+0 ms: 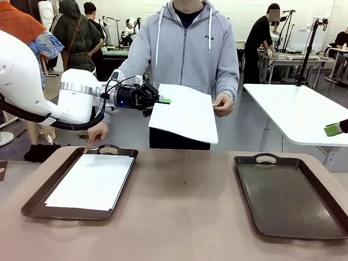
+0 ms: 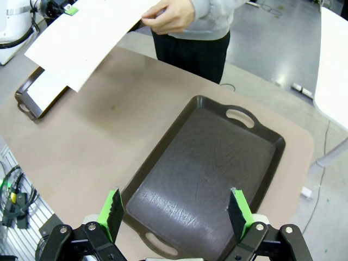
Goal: Sort the A4 documents.
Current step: Place the A4 Paper in the designated Handle tray.
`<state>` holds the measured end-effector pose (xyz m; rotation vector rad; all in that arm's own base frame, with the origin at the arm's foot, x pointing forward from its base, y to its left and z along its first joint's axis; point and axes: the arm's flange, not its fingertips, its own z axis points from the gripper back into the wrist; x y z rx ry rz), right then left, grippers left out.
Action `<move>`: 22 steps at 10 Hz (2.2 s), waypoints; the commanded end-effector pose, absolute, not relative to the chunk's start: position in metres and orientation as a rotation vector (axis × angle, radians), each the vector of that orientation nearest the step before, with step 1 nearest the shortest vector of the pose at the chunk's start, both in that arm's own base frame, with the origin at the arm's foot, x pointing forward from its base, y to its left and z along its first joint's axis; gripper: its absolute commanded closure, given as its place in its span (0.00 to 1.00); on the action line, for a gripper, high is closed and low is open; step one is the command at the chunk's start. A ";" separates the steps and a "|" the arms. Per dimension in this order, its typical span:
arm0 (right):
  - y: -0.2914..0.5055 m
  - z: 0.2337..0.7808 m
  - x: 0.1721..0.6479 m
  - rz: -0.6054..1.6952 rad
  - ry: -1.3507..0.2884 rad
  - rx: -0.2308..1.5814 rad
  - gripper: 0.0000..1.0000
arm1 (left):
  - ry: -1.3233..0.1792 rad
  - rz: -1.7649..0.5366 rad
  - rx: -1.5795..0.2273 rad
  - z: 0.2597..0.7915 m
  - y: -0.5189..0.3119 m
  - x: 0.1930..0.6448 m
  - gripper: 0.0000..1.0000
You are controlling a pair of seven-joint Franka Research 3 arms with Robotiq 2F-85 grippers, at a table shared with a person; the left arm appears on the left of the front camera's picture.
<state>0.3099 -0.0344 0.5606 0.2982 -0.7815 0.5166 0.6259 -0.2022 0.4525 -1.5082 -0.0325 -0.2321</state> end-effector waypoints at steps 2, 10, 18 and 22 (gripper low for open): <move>-0.034 0.559 0.311 0.521 -0.781 0.314 0.00 | -0.033 -0.232 -1.508 0.452 -0.202 0.626 0.99; -0.034 0.559 0.311 0.521 -0.781 0.314 0.00 | 0.118 -0.274 -1.187 0.484 -0.127 0.551 0.99; -0.034 0.559 0.311 0.521 -0.781 0.314 0.00 | 0.189 -0.113 -1.020 0.449 -0.048 0.531 0.99; -0.034 0.559 0.311 0.521 -0.781 0.314 0.00 | 0.138 -0.036 -0.907 0.427 -0.024 0.547 0.99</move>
